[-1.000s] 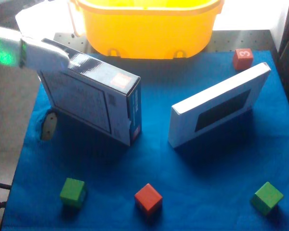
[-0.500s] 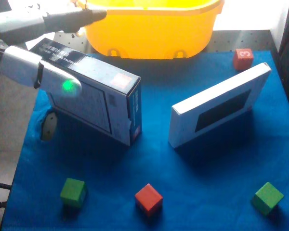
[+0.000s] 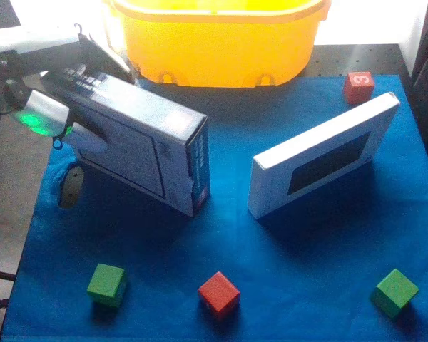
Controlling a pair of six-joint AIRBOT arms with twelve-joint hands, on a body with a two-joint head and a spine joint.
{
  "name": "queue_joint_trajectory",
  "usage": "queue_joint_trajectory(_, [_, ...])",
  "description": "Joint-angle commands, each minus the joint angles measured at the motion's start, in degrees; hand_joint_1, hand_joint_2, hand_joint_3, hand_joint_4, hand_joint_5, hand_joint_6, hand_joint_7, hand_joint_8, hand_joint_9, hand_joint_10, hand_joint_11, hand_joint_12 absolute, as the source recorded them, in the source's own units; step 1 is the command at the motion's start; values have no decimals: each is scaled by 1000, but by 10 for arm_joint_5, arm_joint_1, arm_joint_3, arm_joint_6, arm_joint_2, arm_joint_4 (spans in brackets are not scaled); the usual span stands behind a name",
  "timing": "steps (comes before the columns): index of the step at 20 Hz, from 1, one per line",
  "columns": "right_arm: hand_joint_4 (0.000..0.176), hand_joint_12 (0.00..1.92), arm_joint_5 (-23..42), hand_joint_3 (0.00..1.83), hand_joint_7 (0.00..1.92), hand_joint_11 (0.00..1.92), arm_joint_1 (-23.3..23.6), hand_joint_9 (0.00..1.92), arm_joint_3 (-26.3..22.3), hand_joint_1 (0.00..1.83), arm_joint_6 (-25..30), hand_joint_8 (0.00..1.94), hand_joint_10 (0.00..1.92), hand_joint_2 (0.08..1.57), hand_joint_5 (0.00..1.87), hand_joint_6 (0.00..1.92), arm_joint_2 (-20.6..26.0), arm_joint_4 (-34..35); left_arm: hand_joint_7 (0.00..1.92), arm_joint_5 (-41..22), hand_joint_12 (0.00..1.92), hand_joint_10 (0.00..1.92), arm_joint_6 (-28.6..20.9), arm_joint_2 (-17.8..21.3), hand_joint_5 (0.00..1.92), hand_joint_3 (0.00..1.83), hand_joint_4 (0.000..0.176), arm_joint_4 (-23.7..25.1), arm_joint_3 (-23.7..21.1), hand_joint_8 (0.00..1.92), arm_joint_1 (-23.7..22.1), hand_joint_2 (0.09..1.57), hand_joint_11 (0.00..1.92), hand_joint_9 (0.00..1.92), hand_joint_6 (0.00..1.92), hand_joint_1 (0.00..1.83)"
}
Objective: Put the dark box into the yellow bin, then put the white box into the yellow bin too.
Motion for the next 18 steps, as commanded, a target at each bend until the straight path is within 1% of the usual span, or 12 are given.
queue_joint_trajectory(1, [0,1027,67,3,427,0,5,443,2,0,0,0,0,1165,391,0,0,6,1328,-25,961,941,1,-8,1102,0,0,-19,5,275,-6,1021,934,1067,787,1402])
queue_joint_trajectory(3, [0,1019,68,3,461,0,5,449,2,0,0,14,3,1169,411,8,1,6,1246,-22,1055,905,1,-14,1114,3,0,-25,12,389,-3,1019,942,1118,762,1403])
queue_joint_trajectory(5, [0,994,68,1,504,47,5,477,2,0,0,8,7,1167,438,3,0,8,1207,-26,1012,848,1,-15,1111,1,0,-37,14,508,1,1017,937,1152,725,1405])
queue_joint_trajectory(7, [0,1023,68,0,518,37,3,481,2,0,0,4,4,1140,450,2,0,9,1192,-41,1044,913,0,-14,1140,1,0,-51,14,567,1,1020,934,1117,636,1404])
queue_joint_trajectory(9, [0,1042,68,5,521,48,3,496,2,0,0,3,8,1153,447,0,0,10,1142,-70,1000,940,0,-4,1137,0,0,-80,11,667,2,1031,930,1079,670,1400])
queue_joint_trajectory(11, [0,1080,68,3,520,17,3,486,2,0,0,0,2,1146,447,0,0,12,1125,-100,1120,1069,0,10,1166,0,0,-112,1,717,6,1038,885,1045,529,1401])
queue_joint_trajectory(13, [0,1012,68,0,530,42,2,490,2,0,0,0,1,1136,461,0,0,13,1051,-127,1139,1051,4,25,1156,1,0,-137,-9,789,5,1044,927,1076,561,1399])
queue_joint_trajectory(14, [0,972,68,0,534,49,1,484,3,0,0,0,0,1140,485,1,0,14,1116,-140,1207,1026,10,30,1255,0,0,-151,-14,703,5,1022,981,1124,373,1400])
queue_joint_trajectory(15, [0,961,68,4,533,44,0,475,3,0,0,0,0,1149,497,3,0,14,1113,-154,1193,1033,16,34,1314,0,0,-162,-18,749,0,1020,963,1115,219,1401])
queue_joint_trajectory(16, [0,943,68,0,529,14,-1,451,3,0,0,0,0,1140,506,6,0,15,1133,-163,1252,927,18,36,1348,0,0,-167,-19,847,-7,1017,883,1046,185,1305])
queue_joint_trajectory(17, [0,840,68,0,511,0,-3,418,4,0,0,0,0,1134,529,7,-1,18,1107,-181,1284,1028,27,40,1174,0,0,-183,-22,827,-20,1047,801,1017,474,1373])
queue_joint_trajectory(18, [0,792,69,0,505,0,-3,405,5,0,0,0,1,1138,530,4,-2,18,1101,-186,1232,730,31,42,1175,4,0,-188,-23,866,-24,1044,766,999,555,1278])
